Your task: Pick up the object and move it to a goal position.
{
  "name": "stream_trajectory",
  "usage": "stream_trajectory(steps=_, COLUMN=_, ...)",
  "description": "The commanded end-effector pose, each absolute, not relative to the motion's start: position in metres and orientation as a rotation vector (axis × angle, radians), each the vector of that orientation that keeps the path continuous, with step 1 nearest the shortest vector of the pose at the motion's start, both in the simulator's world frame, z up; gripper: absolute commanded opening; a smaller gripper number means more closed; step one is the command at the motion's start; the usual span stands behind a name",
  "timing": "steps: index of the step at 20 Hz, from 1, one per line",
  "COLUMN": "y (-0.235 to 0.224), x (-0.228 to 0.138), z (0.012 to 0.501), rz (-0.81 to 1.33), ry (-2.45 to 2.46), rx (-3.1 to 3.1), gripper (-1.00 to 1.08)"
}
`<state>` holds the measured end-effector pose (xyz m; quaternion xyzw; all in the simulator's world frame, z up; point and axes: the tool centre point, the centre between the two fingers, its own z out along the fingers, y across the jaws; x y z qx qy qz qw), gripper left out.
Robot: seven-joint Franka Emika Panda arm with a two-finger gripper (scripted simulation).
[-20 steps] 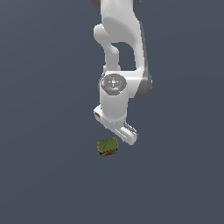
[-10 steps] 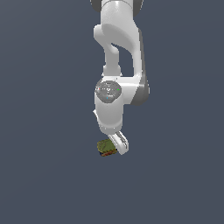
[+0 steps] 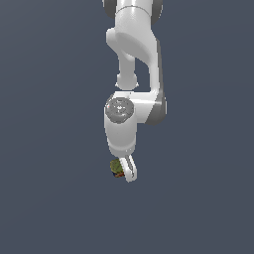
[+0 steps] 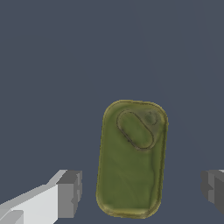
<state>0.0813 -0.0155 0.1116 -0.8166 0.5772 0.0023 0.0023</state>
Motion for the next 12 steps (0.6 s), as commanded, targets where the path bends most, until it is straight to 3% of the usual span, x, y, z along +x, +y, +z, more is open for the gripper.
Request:
stream_trajectory(steps=1, y=-0.0174, x=0.0833, z=0.1103, rz=0.004, ry=1.86, rx=-2.529, gripper=1.0)
stream_trajectory(steps=12, y=-0.0196, x=0.0854, z=0.1069, rz=0.001, ry=1.915, rx=-2.491, gripper=1.0)
